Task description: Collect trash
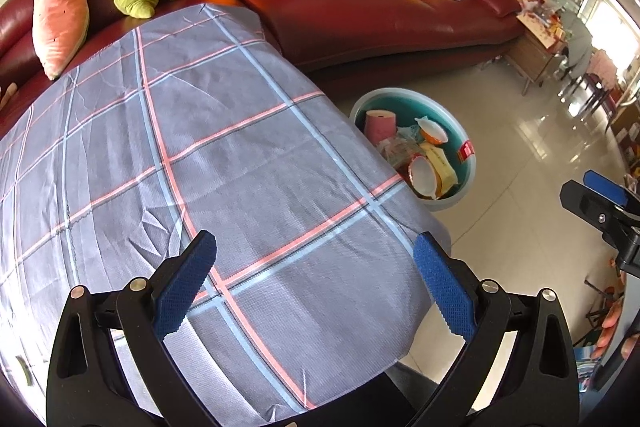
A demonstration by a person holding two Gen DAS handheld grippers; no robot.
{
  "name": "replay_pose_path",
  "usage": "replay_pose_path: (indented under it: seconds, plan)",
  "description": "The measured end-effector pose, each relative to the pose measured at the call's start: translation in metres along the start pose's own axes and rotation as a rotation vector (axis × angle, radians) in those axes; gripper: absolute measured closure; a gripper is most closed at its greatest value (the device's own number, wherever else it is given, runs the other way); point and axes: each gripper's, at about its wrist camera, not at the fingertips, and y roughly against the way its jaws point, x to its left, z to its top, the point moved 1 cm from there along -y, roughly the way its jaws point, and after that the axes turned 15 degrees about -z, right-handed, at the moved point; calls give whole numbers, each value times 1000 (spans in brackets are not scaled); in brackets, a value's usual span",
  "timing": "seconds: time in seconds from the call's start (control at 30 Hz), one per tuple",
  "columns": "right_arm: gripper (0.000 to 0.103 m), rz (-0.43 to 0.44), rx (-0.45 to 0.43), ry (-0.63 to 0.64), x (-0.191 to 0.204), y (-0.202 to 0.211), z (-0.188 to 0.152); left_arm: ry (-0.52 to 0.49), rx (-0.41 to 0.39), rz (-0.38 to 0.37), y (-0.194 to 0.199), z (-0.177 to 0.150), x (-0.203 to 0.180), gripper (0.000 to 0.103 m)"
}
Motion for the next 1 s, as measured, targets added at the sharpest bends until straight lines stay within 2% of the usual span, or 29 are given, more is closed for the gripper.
replay_pose_path:
  seconds: [0.3, 1.0]
  plan:
    - [7, 9, 36, -16, -1, -18, -7, -3, -4, 21, -11, -2, 0, 4]
    - [7, -44, 40, 15, 3, -31, -9, -17, 15, 48, -23, -5, -2, 4]
